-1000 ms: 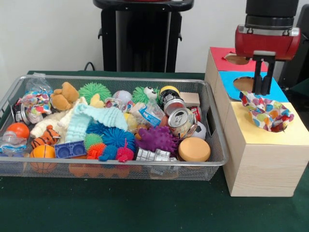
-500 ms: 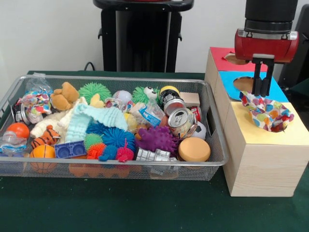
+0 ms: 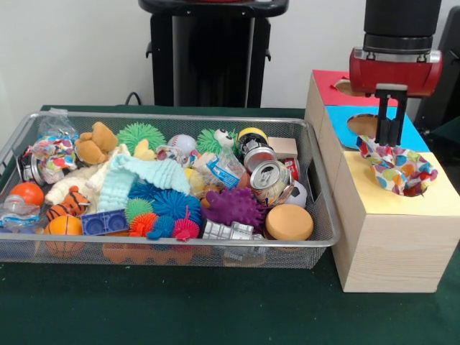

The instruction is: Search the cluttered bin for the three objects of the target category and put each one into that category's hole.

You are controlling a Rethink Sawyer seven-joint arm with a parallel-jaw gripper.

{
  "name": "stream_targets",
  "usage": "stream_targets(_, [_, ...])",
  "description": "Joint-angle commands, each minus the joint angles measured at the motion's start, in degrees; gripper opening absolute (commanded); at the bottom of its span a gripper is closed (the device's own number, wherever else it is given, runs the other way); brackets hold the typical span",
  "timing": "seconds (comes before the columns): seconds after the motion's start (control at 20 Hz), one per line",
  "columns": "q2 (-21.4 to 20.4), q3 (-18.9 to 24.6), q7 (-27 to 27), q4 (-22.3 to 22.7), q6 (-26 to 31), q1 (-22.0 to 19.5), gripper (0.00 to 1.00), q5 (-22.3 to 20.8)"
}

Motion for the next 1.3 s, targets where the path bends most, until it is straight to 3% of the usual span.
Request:
stream_targets(0.05, [3.0,5.5,3.0,5.4,-2.7,-1.4,0.00,-2.1])
stream_targets(0.6, [9.3,4.1,1.6,-1.4,-4.0,-0.5,0.00,-3.2])
stream_targets(1.3, [10.1,5.3,0.7,-2.9,-3.5,-1.1,0.00,-3.0])
